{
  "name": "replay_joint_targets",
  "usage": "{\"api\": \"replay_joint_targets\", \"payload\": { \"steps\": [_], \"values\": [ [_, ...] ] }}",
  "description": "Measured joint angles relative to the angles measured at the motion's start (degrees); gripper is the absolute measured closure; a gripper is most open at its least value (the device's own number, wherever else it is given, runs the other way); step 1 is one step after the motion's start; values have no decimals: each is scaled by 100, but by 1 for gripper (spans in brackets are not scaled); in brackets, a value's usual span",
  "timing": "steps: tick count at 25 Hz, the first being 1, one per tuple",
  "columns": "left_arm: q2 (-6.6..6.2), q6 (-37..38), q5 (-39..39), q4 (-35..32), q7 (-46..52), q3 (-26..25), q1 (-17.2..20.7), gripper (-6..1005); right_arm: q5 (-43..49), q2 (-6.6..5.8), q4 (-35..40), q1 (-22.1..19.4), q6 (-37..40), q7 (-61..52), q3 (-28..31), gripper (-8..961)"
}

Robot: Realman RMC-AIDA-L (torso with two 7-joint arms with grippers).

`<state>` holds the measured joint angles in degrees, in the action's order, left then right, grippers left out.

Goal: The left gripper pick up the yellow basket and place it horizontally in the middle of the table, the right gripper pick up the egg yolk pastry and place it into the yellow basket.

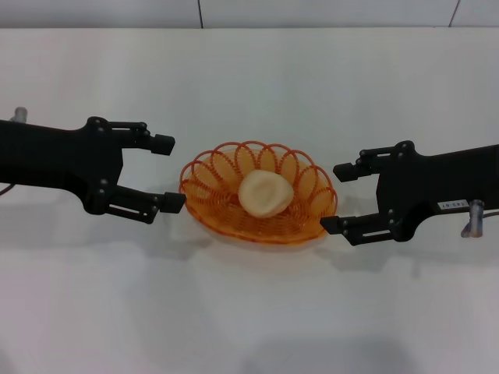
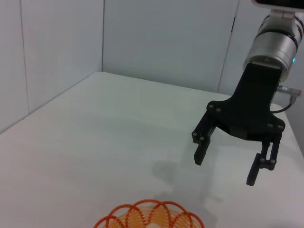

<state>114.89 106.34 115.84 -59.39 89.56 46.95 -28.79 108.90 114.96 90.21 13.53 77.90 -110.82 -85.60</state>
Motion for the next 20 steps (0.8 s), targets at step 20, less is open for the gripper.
{"api": "replay_joint_targets", "payload": {
  "steps": [20],
  "values": [
    [15,13,-1,-26,46,13,-5,111,-19,0,5,-12,15,-23,53,225]
  ]
}}
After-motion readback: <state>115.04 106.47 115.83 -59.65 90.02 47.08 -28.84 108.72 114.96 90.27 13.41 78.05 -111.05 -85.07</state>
